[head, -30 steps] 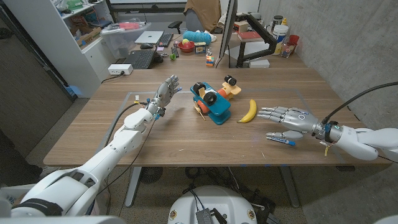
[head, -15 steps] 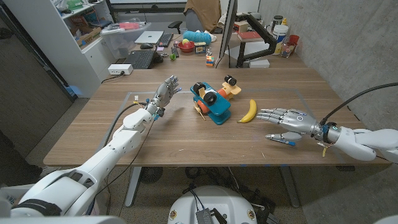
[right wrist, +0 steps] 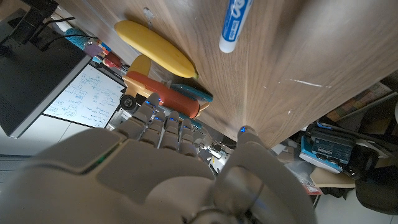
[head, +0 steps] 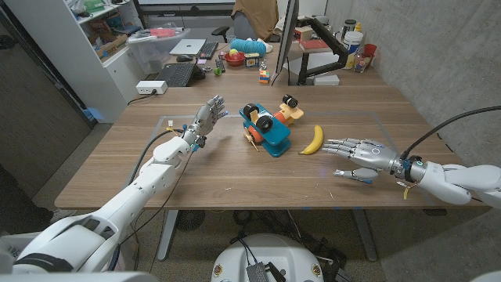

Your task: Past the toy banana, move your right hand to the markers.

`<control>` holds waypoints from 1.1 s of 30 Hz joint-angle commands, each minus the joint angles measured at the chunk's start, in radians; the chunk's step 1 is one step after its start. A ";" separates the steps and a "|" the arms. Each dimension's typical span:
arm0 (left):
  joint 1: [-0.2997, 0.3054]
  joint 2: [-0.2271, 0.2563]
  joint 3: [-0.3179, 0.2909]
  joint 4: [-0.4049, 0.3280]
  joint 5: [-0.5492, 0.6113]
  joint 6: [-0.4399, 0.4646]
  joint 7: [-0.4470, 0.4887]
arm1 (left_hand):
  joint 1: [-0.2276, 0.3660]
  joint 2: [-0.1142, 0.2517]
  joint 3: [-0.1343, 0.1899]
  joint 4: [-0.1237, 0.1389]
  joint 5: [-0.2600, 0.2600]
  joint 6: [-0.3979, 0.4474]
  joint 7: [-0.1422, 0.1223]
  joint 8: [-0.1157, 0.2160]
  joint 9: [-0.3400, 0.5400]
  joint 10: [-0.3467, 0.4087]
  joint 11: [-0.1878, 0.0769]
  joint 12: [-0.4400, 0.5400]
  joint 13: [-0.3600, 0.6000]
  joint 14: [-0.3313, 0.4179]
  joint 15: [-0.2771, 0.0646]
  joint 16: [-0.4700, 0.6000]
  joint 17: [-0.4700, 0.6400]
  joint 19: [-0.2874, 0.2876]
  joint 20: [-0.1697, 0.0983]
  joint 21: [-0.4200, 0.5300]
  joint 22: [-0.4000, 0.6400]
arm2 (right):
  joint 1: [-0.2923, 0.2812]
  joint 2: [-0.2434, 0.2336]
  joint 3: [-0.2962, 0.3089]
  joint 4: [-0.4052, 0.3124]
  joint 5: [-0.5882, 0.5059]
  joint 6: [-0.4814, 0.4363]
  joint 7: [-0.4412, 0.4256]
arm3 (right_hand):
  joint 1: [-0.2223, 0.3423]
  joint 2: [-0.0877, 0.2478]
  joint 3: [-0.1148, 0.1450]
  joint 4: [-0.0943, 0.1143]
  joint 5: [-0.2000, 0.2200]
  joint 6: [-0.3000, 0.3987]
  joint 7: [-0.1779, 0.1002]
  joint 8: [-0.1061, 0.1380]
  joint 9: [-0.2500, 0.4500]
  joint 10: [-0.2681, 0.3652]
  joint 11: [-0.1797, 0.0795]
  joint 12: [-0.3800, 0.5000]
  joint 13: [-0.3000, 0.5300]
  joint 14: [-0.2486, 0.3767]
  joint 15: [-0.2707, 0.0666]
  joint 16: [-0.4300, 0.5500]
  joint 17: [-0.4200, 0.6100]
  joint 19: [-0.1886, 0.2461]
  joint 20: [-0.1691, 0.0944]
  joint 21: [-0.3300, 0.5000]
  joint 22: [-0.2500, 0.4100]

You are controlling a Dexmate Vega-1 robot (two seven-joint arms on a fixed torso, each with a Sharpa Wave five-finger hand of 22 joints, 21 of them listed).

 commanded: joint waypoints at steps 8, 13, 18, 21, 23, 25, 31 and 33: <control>0.058 0.065 -0.013 -0.120 -0.012 0.052 0.016 | -0.010 0.088 0.001 -0.002 0.000 -0.134 -0.002 0.005 0.005 -0.052 -0.005 0.002 0.003 -0.033 -0.015 0.004 0.002 -0.047 -0.054 -0.003 0.006 | -0.034 -0.007 -0.002 -0.020 0.017 -0.070 0.011 | 0.006 -0.005 -0.006 -0.002 0.004 -0.005 -0.004 -0.004 0.006 -0.008 -0.001 0.002 0.003 0.002 -0.003 0.001 0.004 0.007 -0.028 -0.007 0.002; 0.079 0.084 -0.021 -0.149 -0.021 0.060 0.017 | -0.010 0.088 0.001 -0.002 -0.001 -0.133 -0.001 0.005 0.005 -0.051 -0.004 0.002 0.003 -0.033 -0.014 0.004 0.002 -0.045 -0.054 -0.004 0.006 | -0.055 -0.016 0.000 -0.044 0.014 -0.102 0.019 | 0.007 -0.003 -0.007 -0.003 0.004 -0.006 -0.004 -0.003 0.006 -0.006 0.002 0.003 0.003 0.004 -0.005 0.002 0.004 0.010 -0.028 -0.009 0.002; 0.098 0.098 -0.028 -0.167 -0.028 0.060 0.013 | -0.011 0.088 0.001 -0.002 -0.001 -0.134 -0.001 0.005 0.005 -0.052 -0.004 0.002 0.003 -0.033 -0.015 0.004 0.002 -0.046 -0.054 -0.005 0.006 | -0.066 -0.016 0.000 -0.065 0.011 -0.128 0.037 | 0.009 -0.002 -0.007 -0.004 0.004 -0.006 -0.003 -0.003 0.006 -0.005 -0.001 0.004 0.003 0.007 -0.006 0.003 0.003 0.013 -0.029 -0.010 0.002; 0.108 0.104 -0.030 -0.176 -0.031 0.058 0.010 | -0.011 0.088 0.000 -0.002 -0.001 -0.134 -0.001 0.005 0.005 -0.052 -0.003 0.002 0.003 -0.033 -0.014 0.004 0.002 -0.045 -0.054 -0.005 0.006 | -0.073 -0.015 0.004 -0.076 0.014 -0.147 0.043 | 0.009 -0.002 -0.007 -0.005 0.004 -0.006 -0.003 -0.002 0.006 -0.004 -0.001 0.004 0.003 0.007 -0.005 0.003 0.003 0.014 -0.029 -0.011 0.002; 0.116 0.109 -0.032 -0.185 -0.032 0.059 0.014 | -0.011 0.088 0.000 -0.002 -0.001 -0.134 0.000 0.005 0.005 -0.052 -0.003 0.002 0.003 -0.033 -0.014 0.004 0.002 -0.045 -0.053 -0.005 0.006 | -0.074 -0.013 0.005 -0.079 0.014 -0.153 0.043 | 0.009 -0.001 -0.008 -0.005 0.005 -0.004 -0.004 -0.002 0.006 -0.003 0.000 0.005 0.003 0.009 -0.004 0.003 0.003 0.014 -0.028 -0.012 0.002; 0.126 0.116 -0.034 -0.198 -0.035 0.064 0.017 | -0.011 0.088 0.000 -0.002 -0.001 -0.134 -0.001 0.005 0.005 -0.051 -0.003 0.002 0.003 -0.033 -0.014 0.004 0.002 -0.045 -0.054 -0.006 0.006 | -0.071 -0.007 0.005 -0.078 0.019 -0.153 0.045 | 0.009 -0.001 -0.008 -0.006 0.005 -0.002 -0.004 0.000 0.007 0.000 0.001 0.006 0.003 0.010 -0.003 0.003 0.003 0.015 -0.028 -0.013 0.002; 0.146 0.139 -0.043 -0.232 -0.034 0.078 0.034 | -0.011 0.088 0.000 -0.002 -0.001 -0.133 -0.001 0.005 0.005 -0.052 -0.005 0.002 0.003 -0.032 -0.014 0.004 0.002 -0.043 -0.055 -0.006 0.006 | -0.051 0.020 -0.008 -0.061 0.014 -0.134 0.042 | 0.008 -0.002 -0.011 -0.006 0.004 0.001 -0.004 0.001 0.007 0.002 0.003 0.007 0.003 0.012 -0.001 0.004 0.004 0.016 -0.027 -0.015 0.002; 0.143 0.142 -0.043 -0.229 -0.029 0.073 0.031 | -0.011 0.088 0.000 -0.002 -0.001 -0.133 -0.001 0.005 0.005 -0.052 -0.004 0.002 0.003 -0.032 -0.014 0.004 0.002 -0.044 -0.053 -0.007 0.006 | -0.041 0.031 -0.014 -0.053 0.003 -0.129 0.034 | 0.007 -0.002 -0.011 -0.005 0.004 0.001 -0.004 0.001 0.007 0.002 0.001 0.007 0.003 0.012 -0.001 0.004 0.004 0.016 -0.026 -0.015 0.002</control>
